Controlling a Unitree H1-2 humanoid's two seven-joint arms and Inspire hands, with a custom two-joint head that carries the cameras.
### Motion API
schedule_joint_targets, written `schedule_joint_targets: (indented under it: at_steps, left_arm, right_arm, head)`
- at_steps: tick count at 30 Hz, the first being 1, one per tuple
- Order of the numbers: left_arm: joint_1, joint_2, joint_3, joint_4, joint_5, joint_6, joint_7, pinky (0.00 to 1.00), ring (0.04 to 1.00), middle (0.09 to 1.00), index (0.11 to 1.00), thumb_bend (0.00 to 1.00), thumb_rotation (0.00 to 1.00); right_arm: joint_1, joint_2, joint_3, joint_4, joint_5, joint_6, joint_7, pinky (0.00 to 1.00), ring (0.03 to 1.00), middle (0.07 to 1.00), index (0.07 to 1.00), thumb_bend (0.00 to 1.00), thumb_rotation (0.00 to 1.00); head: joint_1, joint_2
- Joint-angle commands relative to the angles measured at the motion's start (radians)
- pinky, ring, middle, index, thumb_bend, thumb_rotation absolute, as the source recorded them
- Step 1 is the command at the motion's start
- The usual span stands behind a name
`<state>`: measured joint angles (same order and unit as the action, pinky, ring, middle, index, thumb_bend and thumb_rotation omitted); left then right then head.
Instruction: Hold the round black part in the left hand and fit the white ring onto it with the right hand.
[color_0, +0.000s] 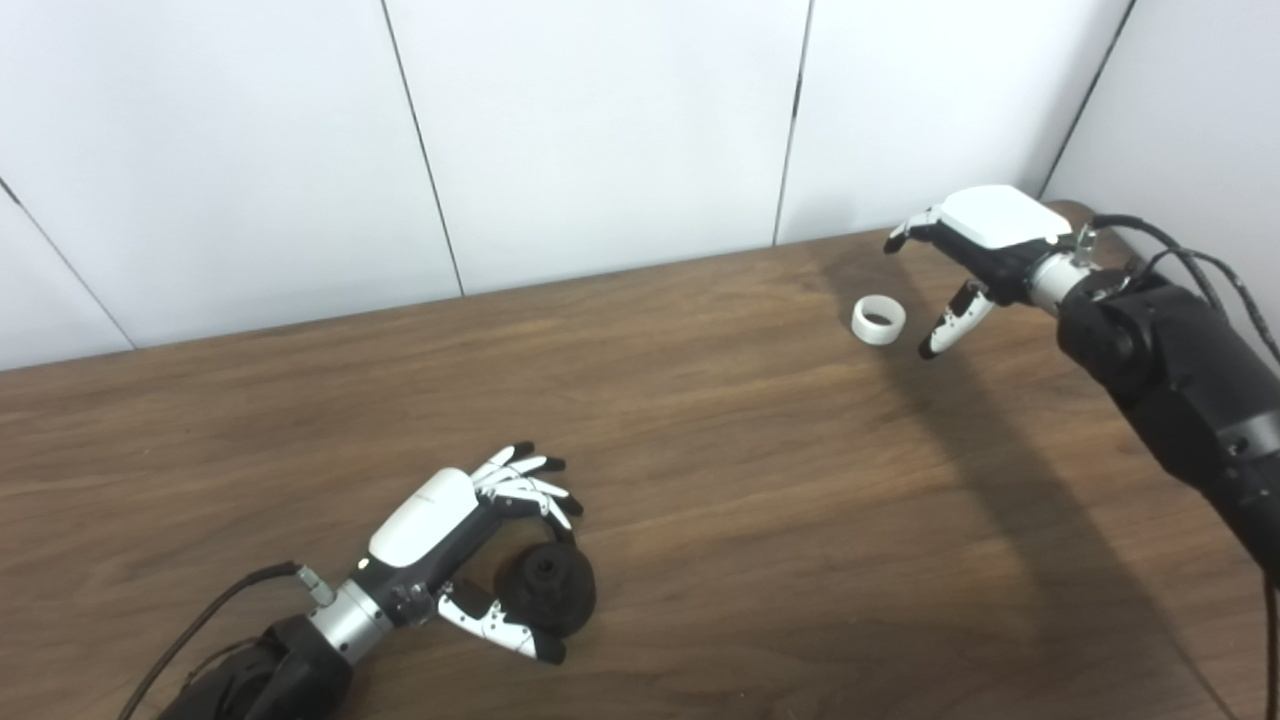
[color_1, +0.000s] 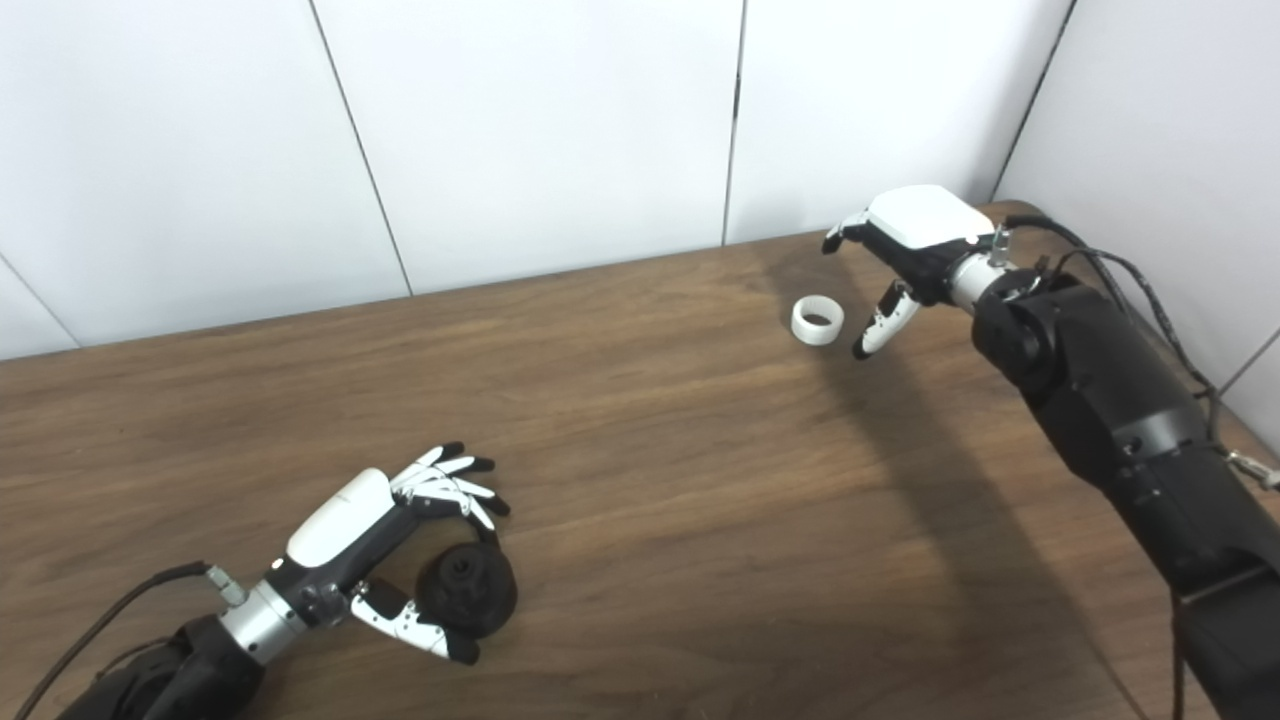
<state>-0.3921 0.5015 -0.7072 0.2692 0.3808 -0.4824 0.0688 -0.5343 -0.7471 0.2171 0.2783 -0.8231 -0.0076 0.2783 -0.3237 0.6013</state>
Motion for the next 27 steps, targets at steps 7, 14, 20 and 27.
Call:
schedule_joint_targets:
  at_steps: [7,14,20,27]
  left_arm:
    - [0.035,0.030,0.005,-0.029,0.022,0.013,-0.055,1.00,0.913,0.720,0.482,0.52,0.06]
    - [0.040,0.028,0.009,-0.028,0.020,0.013,-0.053,1.00,0.910,0.720,0.482,0.52,0.06]
    - [0.039,0.027,0.010,-0.026,0.017,0.013,-0.053,1.00,0.909,0.720,0.482,0.52,0.06]
    - [0.039,0.029,0.014,-0.031,0.014,0.013,-0.062,1.00,0.913,0.723,0.482,0.52,0.06]
  right_arm:
    - [-0.064,-0.014,0.006,0.005,-0.023,-0.005,-0.037,0.84,0.916,0.868,0.790,0.81,0.27]
    - [-0.067,0.001,0.007,0.018,-0.013,-0.011,-0.049,0.85,0.907,0.862,0.782,0.83,0.28]
    - [-0.069,0.007,0.005,0.019,-0.006,-0.015,-0.051,0.85,0.911,0.864,0.778,0.83,0.26]
    - [-0.067,0.009,0.009,0.020,-0.011,-0.013,-0.048,0.85,0.909,0.866,0.769,0.83,0.26]
  head:
    - [-0.002,0.000]
    - [0.001,0.004]
    - [0.002,0.003]
    - [0.004,0.004]
